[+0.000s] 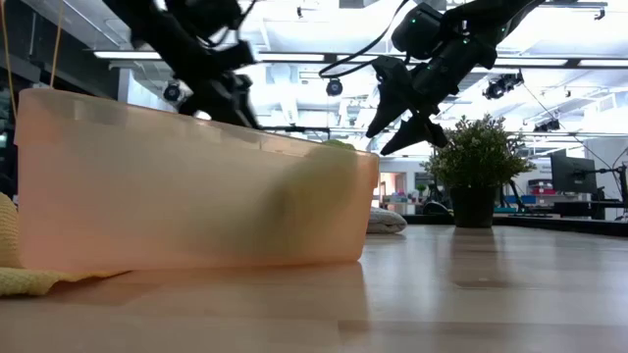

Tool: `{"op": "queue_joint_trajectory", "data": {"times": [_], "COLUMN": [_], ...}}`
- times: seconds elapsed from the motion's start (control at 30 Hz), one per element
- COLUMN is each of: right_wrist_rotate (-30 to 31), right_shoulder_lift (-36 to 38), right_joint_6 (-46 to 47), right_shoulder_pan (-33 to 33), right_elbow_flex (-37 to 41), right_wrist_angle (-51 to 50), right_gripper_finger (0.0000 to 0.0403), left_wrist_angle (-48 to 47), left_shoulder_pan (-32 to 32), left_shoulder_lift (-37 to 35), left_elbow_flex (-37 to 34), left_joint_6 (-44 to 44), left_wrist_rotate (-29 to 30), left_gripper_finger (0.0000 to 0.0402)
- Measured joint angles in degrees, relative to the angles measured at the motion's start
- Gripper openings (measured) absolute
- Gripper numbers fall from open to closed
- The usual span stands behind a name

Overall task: Fold microfiber towels
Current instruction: Adjust the bin on the table

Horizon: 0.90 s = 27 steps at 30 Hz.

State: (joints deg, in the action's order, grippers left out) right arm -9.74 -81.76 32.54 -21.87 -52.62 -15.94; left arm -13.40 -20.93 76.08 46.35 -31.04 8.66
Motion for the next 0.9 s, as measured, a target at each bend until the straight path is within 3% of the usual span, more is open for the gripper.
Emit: {"op": "queue_joint_trajectory", "data": {"times": [0.13, 0.23, 0.43, 0.5, 0.67, 0.8, 0.9], "right_wrist_rotate": [0.0, -0.1, -1.0, -6.0, -22.6, -23.7, -23.0], "right_shoulder_lift": [0.0, 0.0, 0.0, 0.0, 0.0, 0.0, -0.1], "right_joint_6": [0.4, 0.6, 2.8, 5.3, 3.1, -3.8, -5.5], "right_shoulder_pan": [0.0, 0.0, 0.0, 0.0, 5.1, 13.6, 20.2], "right_elbow_flex": [0.0, 0.0, 0.0, 0.0, 0.0, 0.1, 0.1], "right_wrist_angle": [-0.1, -0.1, -0.6, -1.6, -8.8, -15.4, -13.9], "right_gripper_finger": [0.0206, 0.0206, 0.0206, 0.0206, 0.0204, 0.0183, 0.0151], "left_wrist_angle": [-16.8, -27.3, -31.8, -33.4, -36.7, -38.3, -37.8], "left_shoulder_pan": [-6.4, -8.6, -6.1, -5.0, -1.9, 0.1, 0.8], "left_shoulder_lift": [-5.2, -5.0, -2.5, -1.9, -1.8, -1.5, -0.6], "left_elbow_flex": [0.1, 0.0, -1.8, -1.9, -1.9, -1.9, -1.9], "left_joint_6": [10.0, 14.8, 20.8, 23.4, 27.7, 27.4, 27.4], "left_wrist_rotate": [-13.5, -19.7, -20.5, -21.2, -26.5, -26.7, -26.7], "left_gripper_finger": [0.0167, 0.0142, 0.0039, 0.0011, 0.0004, 0.0001, 0.0001]}}
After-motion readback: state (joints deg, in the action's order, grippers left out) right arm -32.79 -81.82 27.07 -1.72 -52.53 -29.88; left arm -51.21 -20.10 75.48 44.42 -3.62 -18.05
